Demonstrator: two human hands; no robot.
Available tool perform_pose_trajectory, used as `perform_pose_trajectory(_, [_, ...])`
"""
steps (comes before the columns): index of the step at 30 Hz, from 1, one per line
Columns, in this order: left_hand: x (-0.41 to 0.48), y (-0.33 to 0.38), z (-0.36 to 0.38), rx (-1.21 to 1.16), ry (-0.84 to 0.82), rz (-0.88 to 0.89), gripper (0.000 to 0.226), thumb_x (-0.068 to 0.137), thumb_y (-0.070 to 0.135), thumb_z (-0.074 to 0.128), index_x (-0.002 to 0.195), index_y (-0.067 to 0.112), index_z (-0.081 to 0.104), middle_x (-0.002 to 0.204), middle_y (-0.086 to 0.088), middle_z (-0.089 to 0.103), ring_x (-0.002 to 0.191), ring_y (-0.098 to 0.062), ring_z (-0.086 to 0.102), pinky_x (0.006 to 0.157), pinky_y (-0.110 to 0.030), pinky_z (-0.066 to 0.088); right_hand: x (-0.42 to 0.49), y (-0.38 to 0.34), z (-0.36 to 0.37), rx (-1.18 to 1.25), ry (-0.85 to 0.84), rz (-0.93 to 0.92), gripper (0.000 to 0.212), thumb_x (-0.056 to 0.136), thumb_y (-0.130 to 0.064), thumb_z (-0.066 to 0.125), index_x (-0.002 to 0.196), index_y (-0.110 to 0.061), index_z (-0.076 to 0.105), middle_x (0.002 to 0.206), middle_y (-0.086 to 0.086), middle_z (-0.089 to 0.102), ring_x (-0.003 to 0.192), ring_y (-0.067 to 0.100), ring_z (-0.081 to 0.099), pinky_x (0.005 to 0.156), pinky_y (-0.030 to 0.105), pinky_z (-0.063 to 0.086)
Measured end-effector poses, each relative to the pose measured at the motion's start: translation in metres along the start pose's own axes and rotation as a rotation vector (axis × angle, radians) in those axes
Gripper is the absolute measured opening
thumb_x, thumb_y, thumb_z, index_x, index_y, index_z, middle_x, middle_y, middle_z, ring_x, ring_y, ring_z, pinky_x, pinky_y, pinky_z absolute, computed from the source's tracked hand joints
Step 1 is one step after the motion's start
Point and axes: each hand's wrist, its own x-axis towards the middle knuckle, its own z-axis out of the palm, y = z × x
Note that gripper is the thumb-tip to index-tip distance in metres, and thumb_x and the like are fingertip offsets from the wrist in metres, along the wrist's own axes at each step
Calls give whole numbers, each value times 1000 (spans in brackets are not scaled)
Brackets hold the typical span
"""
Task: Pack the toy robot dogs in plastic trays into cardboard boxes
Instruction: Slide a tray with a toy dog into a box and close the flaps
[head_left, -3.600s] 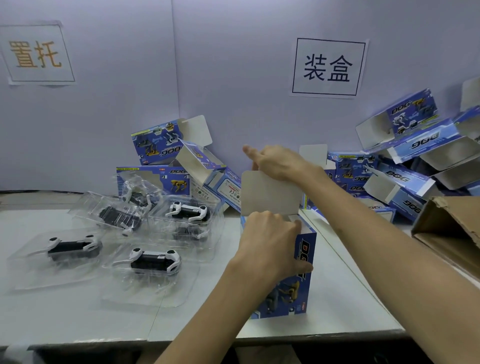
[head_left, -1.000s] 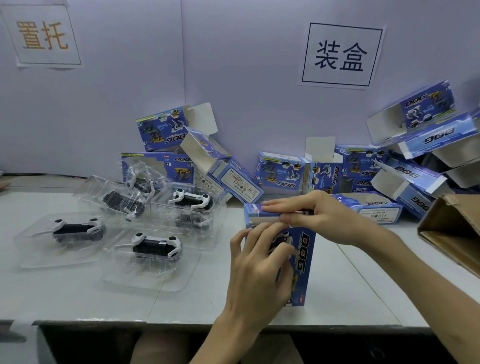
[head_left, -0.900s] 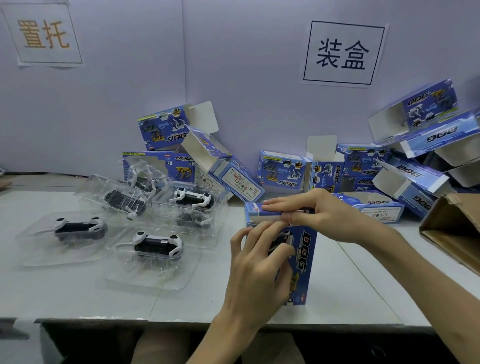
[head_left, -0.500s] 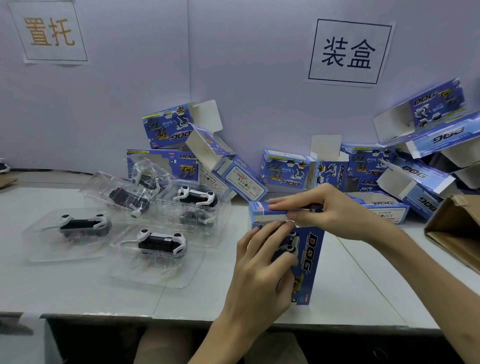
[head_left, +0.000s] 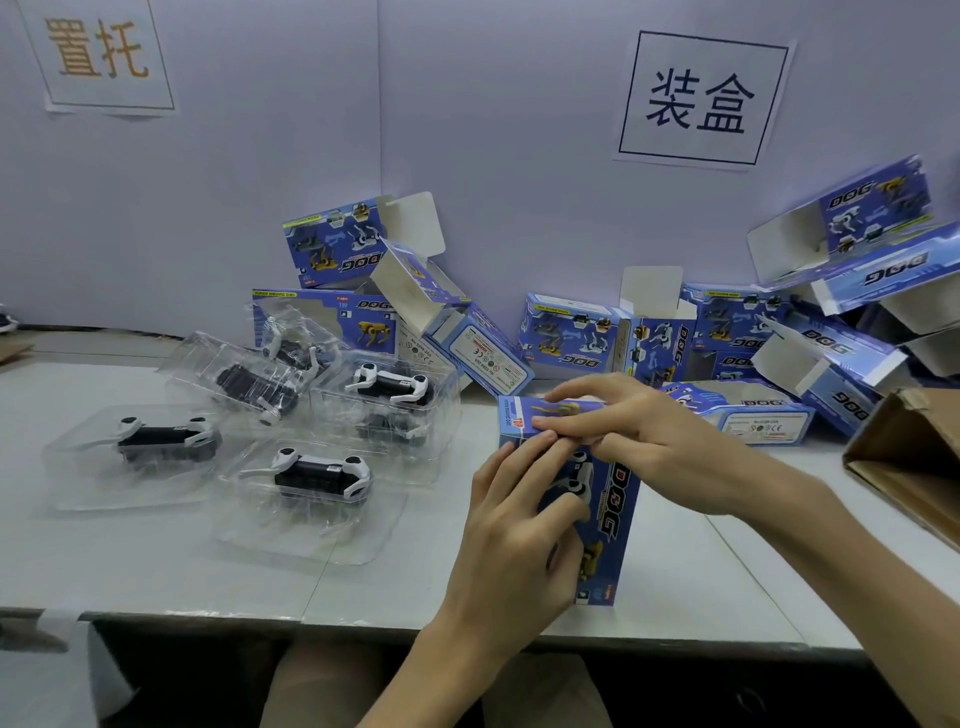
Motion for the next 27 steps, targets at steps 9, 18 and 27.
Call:
perform_pose_trajectory(9, [8,4,-3,25,-24,-24,16,86,20,56,94,17,69,141,-1,57,138,-19,45,105,-45,40,-23,21,-11,493,124,84,26,96,5,54,112,-15,61,121,-7,72,121,10,61,100,28,51])
perform_pose_trajectory(18, [20,12,-6,-44,-32,-18,11,80,25,59,83,22,69,129,5,62,127,-17,50,101,-30,35,-27,25,6,529,347,61,10,90,2,66,91,-6,71,112,-5,75,114,10,67,95,21,51])
perform_pose_trajectory(27, [32,19,-5,-229,-68,-81,6,79,15,65,81,16,70,121,6,68,119,-15,56,97,-39,47,-33,24,18,623,400,81,24,95,-1,51,100,-9,73,121,-10,72,124,3,58,100,13,43])
